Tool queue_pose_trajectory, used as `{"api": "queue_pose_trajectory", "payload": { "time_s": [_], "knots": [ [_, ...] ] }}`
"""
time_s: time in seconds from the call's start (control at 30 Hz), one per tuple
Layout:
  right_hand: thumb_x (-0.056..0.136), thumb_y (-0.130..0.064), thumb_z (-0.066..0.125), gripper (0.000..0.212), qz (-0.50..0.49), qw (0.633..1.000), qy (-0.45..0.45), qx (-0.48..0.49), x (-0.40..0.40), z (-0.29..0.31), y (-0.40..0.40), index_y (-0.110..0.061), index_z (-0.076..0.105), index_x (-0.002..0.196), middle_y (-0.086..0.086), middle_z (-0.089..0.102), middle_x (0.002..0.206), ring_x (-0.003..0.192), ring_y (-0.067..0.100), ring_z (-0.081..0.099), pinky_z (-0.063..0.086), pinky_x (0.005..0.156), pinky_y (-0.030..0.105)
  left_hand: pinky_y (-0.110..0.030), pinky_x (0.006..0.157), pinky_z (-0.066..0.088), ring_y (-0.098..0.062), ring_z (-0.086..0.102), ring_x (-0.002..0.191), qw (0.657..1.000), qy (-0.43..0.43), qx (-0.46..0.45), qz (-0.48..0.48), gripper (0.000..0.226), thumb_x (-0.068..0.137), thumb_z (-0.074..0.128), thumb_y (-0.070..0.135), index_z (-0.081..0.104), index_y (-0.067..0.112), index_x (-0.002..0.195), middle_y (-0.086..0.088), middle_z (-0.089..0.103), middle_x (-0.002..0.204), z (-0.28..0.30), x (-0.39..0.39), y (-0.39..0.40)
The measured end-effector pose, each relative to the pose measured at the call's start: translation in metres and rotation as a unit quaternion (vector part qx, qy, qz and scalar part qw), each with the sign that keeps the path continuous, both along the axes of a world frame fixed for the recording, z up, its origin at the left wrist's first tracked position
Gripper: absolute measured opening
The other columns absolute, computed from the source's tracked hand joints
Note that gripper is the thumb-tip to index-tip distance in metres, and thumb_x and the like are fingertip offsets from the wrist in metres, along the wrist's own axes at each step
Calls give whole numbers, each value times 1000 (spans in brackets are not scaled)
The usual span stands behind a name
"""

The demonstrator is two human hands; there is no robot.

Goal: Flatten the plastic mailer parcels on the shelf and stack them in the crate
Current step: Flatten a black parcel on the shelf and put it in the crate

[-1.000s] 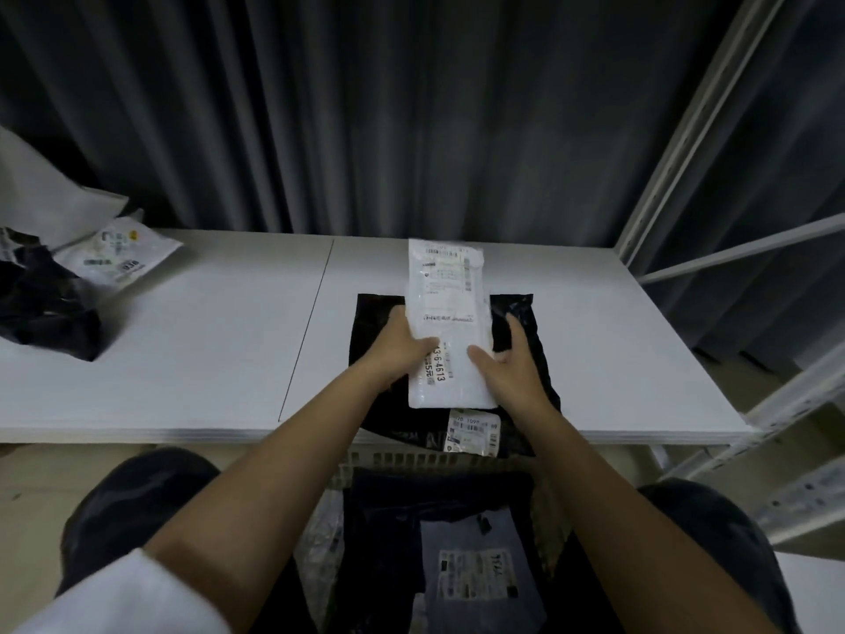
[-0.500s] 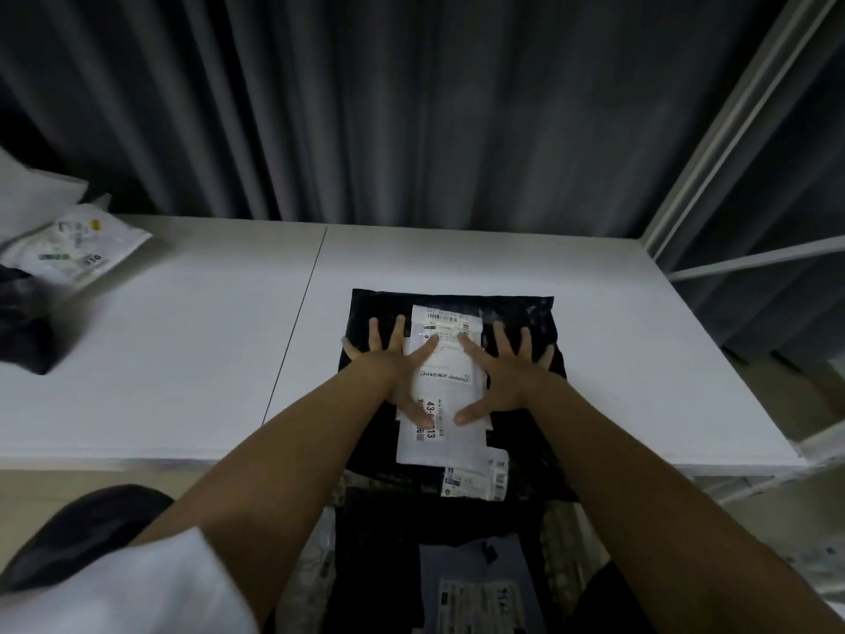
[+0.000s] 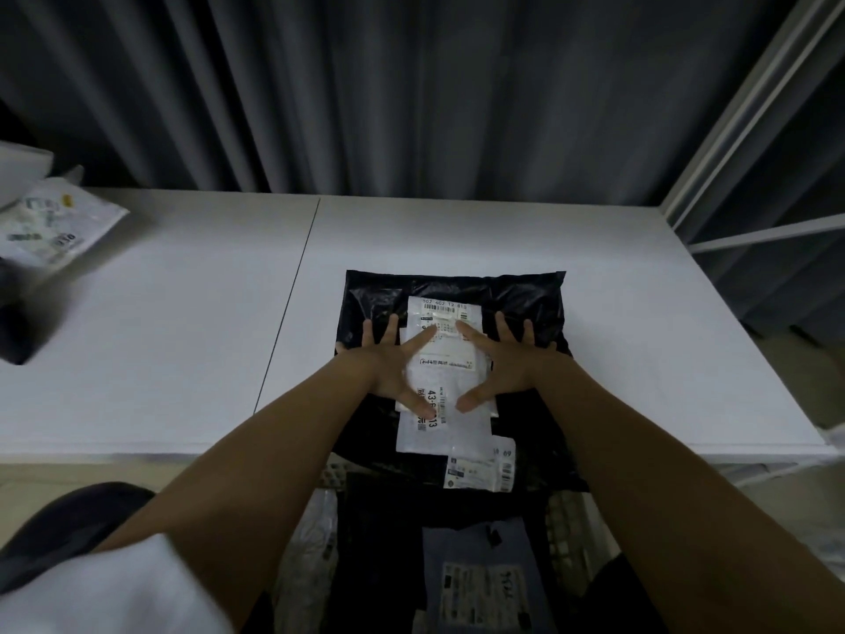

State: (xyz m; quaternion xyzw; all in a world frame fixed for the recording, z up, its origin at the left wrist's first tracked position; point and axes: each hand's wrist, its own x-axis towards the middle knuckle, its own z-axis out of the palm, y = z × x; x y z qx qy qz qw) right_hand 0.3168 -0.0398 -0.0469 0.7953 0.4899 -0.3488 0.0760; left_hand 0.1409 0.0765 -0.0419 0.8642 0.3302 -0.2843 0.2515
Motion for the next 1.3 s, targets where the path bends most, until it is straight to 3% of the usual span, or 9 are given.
{"api": "queue_pose_trajectory", "payload": {
  "time_s": [0.2,0.33,0.47,0.7,0.87,0.97,1.03,1.2,1.3],
  "knots": [
    [51,-75,75,134,-48,995,-31,87,-9,-2,-17,-50,-20,144,2,-36,152,138,37,-33,-15,107,67,-71,104,-12,-39,-39,133,996,-28,72,32,134,58,72,73,-32,47,138,-5,-45,145,-2,-9,-13],
    [53,-85,64,135,-179,962,-95,184,-12,-2,-39,-41,-26,144,10,-28,156,143,39,-20,-4,111,63,-69,107,-4,-42,-30,138,971,-97,100,195,141,57,65,80,-40,32,138,-15,-40,148,-2,-24,-23],
    [58,-79,67,138,-373,909,-41,184,-14,0,-58,-28,-25,148,19,12,156,141,39,16,19,109,57,-56,114,12,-42,0,144,910,-150,57,382,141,62,66,76,-32,16,144,-27,-4,156,0,-34,-21],
    [48,-67,82,142,-464,843,99,252,-24,-5,-59,-21,-7,149,15,33,149,135,37,35,32,109,55,-50,115,22,-37,19,143,870,-188,-42,454,142,65,86,41,-25,3,145,-24,19,154,3,-23,-21],
    [66,-42,85,117,-469,828,140,272,-34,-10,-61,3,13,145,15,43,143,127,31,46,43,97,38,-43,110,34,-34,36,135,857,-233,-84,451,121,69,86,23,-4,-6,144,-22,35,146,-2,-21,-30],
    [56,-44,90,116,-452,828,160,290,-43,-8,-64,1,26,141,11,48,138,120,27,53,49,93,39,-39,102,39,-32,44,130,859,-260,-94,430,104,73,83,17,8,-7,141,-19,42,140,-1,-26,-39],
    [63,-38,88,103,-427,841,151,297,-58,-6,-77,-2,29,139,11,48,138,121,29,51,48,94,39,-39,100,44,-31,51,122,869,-263,-100,407,94,71,84,19,22,-4,138,-14,49,133,-4,-40,-51],
    [76,-33,80,83,-342,880,102,314,-96,-2,-125,-5,33,139,13,50,136,119,28,52,41,82,30,-42,92,51,-22,62,105,898,-292,-108,312,96,44,85,47,51,10,125,-4,62,122,-14,-77,-92],
    [77,-30,80,75,-312,888,76,329,-118,-7,-157,-9,38,135,10,57,124,106,24,56,42,77,28,-41,93,50,-22,61,107,904,-300,-116,280,72,63,85,32,54,12,125,-4,63,121,-15,-98,-125]
  ]
}}
